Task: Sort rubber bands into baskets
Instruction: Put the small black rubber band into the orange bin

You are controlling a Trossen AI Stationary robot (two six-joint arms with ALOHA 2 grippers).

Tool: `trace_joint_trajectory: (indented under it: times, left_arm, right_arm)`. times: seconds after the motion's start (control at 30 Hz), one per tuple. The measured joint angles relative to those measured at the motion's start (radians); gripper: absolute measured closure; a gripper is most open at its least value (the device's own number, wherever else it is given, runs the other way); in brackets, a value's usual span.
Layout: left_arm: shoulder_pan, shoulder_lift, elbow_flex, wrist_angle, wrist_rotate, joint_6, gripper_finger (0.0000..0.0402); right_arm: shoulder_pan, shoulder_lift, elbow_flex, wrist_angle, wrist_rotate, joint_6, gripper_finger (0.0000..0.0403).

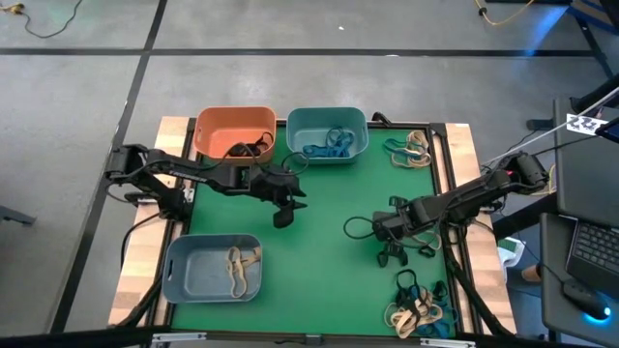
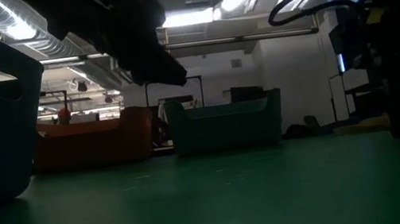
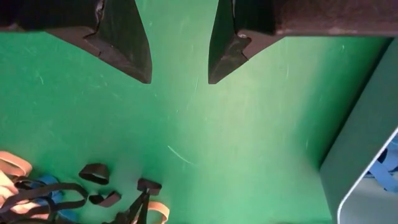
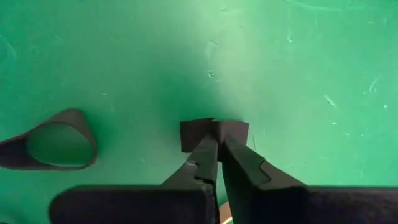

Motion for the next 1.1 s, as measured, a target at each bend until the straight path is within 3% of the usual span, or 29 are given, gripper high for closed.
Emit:
trace_joint_trajectory:
  times: [0.27,0.57,0.97,1.1]
  left_arm:
    - [-0.005,0.005,0.0,0.065,0.0,0.0,0.0247]
    - [-0.046,0.095,0.001,0.231,0.0,0.025,0.0247]
    - [-0.098,0.262,0.002,0.636,0.0,0.112,0.0247]
    - [-0.114,0.301,0.002,0.736,-0.063,0.162,0.0247]
  right_arm:
    - [0.0,-0.002,0.12,-0.001,0.077,-0.1,0.039]
    - [0.0,-0.004,0.196,0.16,0.312,-0.268,0.0396]
    - [-0.002,-0.004,0.195,0.346,0.385,-0.345,0.0391]
    - [-0.002,-0.004,0.195,0.375,0.386,-0.348,0.0391]
